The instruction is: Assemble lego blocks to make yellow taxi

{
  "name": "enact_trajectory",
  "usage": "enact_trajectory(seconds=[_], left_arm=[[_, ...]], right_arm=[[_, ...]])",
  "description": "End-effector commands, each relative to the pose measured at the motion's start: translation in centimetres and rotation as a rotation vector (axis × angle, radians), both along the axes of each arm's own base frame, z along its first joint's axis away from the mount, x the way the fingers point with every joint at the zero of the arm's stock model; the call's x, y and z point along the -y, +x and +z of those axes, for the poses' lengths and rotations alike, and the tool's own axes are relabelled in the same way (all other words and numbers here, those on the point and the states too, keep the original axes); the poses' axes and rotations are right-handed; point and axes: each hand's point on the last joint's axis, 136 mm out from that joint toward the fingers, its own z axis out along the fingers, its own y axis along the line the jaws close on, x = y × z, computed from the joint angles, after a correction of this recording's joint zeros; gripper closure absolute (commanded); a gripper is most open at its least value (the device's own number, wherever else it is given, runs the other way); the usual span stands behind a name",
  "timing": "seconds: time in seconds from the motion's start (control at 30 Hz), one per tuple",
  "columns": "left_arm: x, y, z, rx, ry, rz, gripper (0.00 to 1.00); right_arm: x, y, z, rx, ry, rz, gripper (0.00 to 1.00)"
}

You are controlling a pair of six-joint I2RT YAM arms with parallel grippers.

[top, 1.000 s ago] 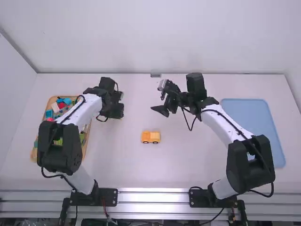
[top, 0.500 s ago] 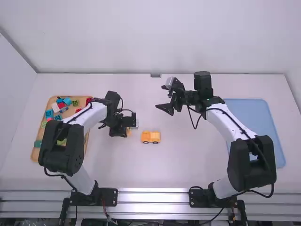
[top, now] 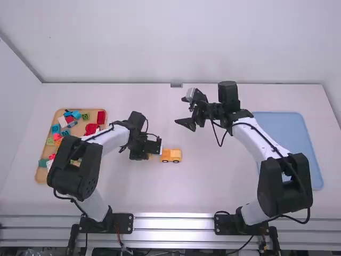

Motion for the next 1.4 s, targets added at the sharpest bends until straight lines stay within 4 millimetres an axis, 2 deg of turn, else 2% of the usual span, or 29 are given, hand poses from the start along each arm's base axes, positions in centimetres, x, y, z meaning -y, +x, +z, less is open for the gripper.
enact_trajectory(seconds=[0.0,0.13,0.27,0.3,0.33,0.37,0.4,0.43,0.67,0.8,0.9,0.97,1.07,1.13,1.2,1.37], left_arm=[[0.1,-0.2,-0.8,-0.021,-0.002,0.004,0.97],[0.2,0.5,-1.6,-0.026,-0.003,0.070,0.95],[0.1,0.3,-1.9,-0.049,0.004,0.084,0.95],[0.1,0.3,-1.9,-0.049,0.003,0.088,0.82],[0.2,0.4,-1.9,-0.048,0.000,0.087,0.76],[0.2,0.4,-1.9,-0.046,-0.002,0.086,0.59],[0.3,0.5,-1.8,-0.044,-0.005,0.086,0.38],[0.3,0.5,-1.8,-0.041,-0.005,0.088,0.01],[0.7,2.0,-1.0,0.018,-0.031,0.120,0.01],[0.6,2.2,2.1,0.071,-0.077,0.127,0.01],[1.4,1.3,4.2,0.056,-0.230,0.079,0.01],[1.1,1.2,4.5,0.056,-0.291,0.078,0.01],[0.0,2.9,4.7,0.113,-0.340,0.134,0.01],[-0.5,2.9,4.7,0.044,-0.379,0.292,0.01],[-0.3,2.8,4.8,0.017,-0.409,0.331,0.01],[0.7,2.4,5.2,0.007,-0.446,0.294,0.01]], right_arm=[[-0.4,0.0,1.3,0.025,0.019,0.020,0.02],[-0.3,0.1,1.2,0.024,0.019,0.018,0.02],[-0.2,0.3,0.8,0.019,-0.002,-0.004,0.02],[0.1,0.6,0.6,0.018,-0.013,-0.021,0.02],[0.1,0.6,0.6,0.018,-0.015,-0.024,0.02],[0.1,0.6,0.6,0.016,-0.016,-0.023,0.02],[0.1,0.6,0.6,0.015,-0.015,-0.023,0.02],[0.1,0.6,0.6,0.014,-0.015,-0.023,0.02],[0.1,0.6,0.5,0.012,-0.017,-0.024,0.02],[0.1,0.5,0.5,0.010,-0.017,-0.023,0.02],[0.2,0.5,0.4,0.005,-0.019,-0.026,0.02],[0.3,0.6,0.4,0.003,-0.019,-0.028,0.02],[0.7,0.7,0.2,-0.008,-0.022,-0.037,0.02],[0.7,0.5,0.0,0.006,-0.034,-0.024,0.02],[0.7,0.4,-0.2,0.019,-0.044,-0.015,0.02],[0.7,0.2,-0.3,0.023,-0.049,-0.009,0.02]])
